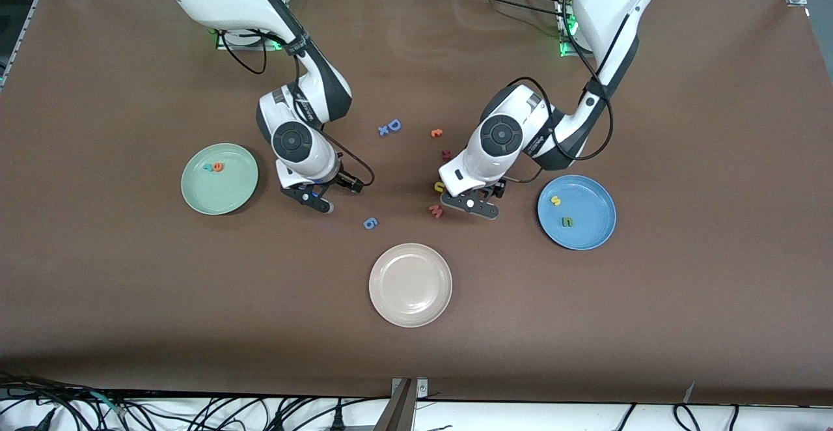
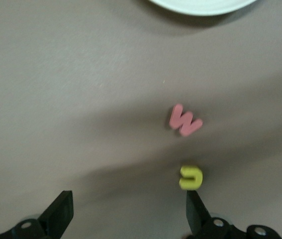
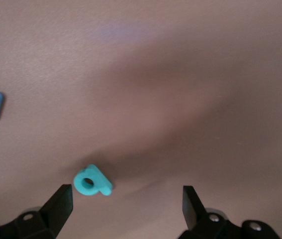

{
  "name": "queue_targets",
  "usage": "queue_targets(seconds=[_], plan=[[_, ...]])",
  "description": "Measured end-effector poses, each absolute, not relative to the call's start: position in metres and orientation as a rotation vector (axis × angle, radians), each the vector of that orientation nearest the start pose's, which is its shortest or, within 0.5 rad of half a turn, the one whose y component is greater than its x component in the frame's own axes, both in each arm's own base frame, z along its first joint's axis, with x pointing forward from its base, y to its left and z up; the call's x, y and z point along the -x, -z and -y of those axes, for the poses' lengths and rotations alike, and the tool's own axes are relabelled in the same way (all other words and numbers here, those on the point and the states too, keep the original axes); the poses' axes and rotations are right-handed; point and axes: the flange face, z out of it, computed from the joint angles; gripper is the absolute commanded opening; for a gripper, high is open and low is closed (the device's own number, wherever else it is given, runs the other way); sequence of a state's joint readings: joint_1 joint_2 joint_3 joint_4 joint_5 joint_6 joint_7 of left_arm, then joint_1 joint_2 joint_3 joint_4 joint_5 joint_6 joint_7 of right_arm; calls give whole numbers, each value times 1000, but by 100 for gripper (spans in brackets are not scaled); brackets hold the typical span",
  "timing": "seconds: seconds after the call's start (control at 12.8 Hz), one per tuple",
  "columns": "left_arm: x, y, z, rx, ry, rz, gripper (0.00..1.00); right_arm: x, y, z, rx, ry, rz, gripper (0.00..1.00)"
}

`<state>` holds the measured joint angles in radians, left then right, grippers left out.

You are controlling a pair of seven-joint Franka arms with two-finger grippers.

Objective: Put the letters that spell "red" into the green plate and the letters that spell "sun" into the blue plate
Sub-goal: 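Reach the right gripper to the teal q while the left gripper reaches yellow u, then grasp the teal q with the right gripper while the left gripper grasps yellow u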

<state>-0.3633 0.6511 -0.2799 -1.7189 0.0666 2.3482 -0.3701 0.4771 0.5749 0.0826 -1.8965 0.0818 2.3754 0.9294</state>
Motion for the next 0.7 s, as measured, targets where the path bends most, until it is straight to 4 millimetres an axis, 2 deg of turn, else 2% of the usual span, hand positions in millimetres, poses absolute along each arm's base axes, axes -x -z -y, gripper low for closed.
queue_targets(seconds=[0.23, 0.39, 0.55, 0.7], plan=[[-539, -192, 406, 3251, -59, -422, 100, -529, -185, -335, 3028, -168, -675, 94], [-528, -186, 419, 3248, -73, -435, 99, -527, -183, -340, 3024, -156, -663, 90], [-521, -186, 428, 3244, -75, -457, 98, -524, -177, -346, 3020, -143, -650, 80], [-514, -183, 435, 3239, -84, -477, 95, -522, -169, -349, 3019, -140, -644, 62]])
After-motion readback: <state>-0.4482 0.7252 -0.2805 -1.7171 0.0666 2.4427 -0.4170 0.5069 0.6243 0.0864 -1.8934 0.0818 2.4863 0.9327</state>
